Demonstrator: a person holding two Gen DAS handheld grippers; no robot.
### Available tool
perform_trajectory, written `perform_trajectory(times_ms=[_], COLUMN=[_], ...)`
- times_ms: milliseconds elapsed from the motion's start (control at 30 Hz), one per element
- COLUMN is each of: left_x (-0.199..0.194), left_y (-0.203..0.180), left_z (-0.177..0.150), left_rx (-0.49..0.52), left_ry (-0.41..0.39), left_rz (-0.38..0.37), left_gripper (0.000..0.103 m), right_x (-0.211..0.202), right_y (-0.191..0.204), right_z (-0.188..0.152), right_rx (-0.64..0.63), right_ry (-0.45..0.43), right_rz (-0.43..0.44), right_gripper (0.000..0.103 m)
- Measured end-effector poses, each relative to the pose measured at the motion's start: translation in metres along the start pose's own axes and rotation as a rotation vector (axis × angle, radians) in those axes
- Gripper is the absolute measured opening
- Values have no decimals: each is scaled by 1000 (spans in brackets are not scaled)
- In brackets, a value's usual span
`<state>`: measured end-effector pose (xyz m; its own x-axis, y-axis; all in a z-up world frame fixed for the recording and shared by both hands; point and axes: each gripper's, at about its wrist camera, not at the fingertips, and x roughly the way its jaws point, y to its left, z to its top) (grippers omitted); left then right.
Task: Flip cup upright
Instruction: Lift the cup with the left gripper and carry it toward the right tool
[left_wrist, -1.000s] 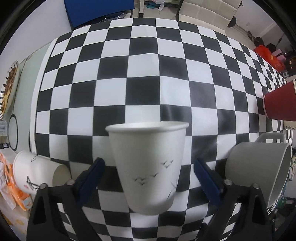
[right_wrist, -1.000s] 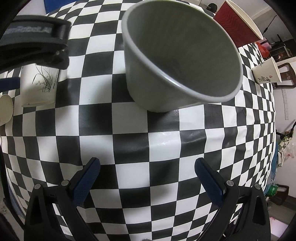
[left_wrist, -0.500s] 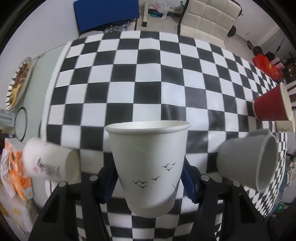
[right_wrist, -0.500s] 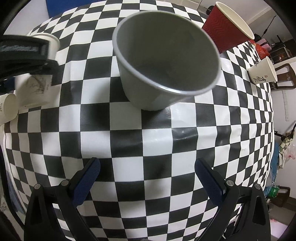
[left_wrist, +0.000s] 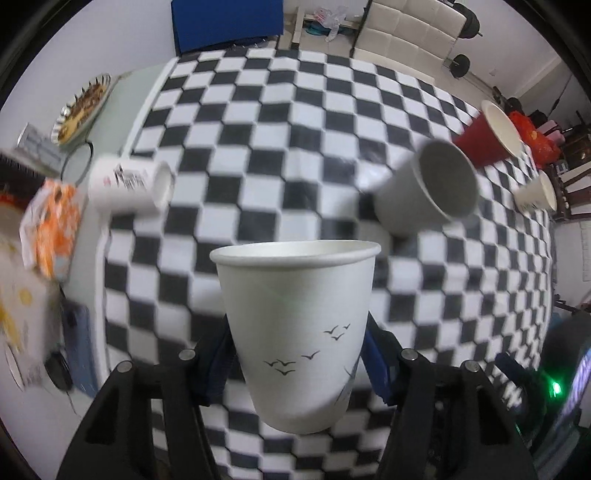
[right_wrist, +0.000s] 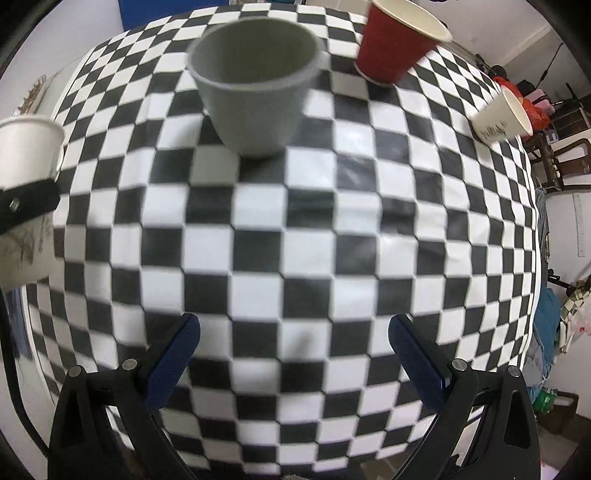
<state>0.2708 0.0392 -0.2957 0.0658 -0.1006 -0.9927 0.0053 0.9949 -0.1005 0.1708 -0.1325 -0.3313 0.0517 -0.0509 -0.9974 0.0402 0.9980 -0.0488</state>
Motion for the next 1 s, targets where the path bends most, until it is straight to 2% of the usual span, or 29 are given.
perform_trajectory(times_ms=[167,300,433,667,767,800,1000], left_x=[3,24,54,85,92,81,91], left_y=[-48,-94,-137,-192,-200,-194,-200], left_z=[-40,-63,-78,-84,-84,-94,-92], left_rx=[8,40,71,97,84,84,81], left_ry=[45,89,140,166,153,145,118], left_rz=[-57,-99,-143,-155,-135,-128,-74], left_gripper=[58,58,58,58,58,58,58], right_x=[7,21,35,55,61,64,71], right_y=[-46,-90,-137,-194,-208,-214,-228], right_z=[-32,-55,-76,-95,-102,-104,-105], right_rx=[23,64,116,195,218,226,232], right_ry=[20,54,83,113,121,125,123], right_rz=[-12,-27,-49,-78,-86,-86,-89], right_gripper=[103,103,103,103,103,103,103])
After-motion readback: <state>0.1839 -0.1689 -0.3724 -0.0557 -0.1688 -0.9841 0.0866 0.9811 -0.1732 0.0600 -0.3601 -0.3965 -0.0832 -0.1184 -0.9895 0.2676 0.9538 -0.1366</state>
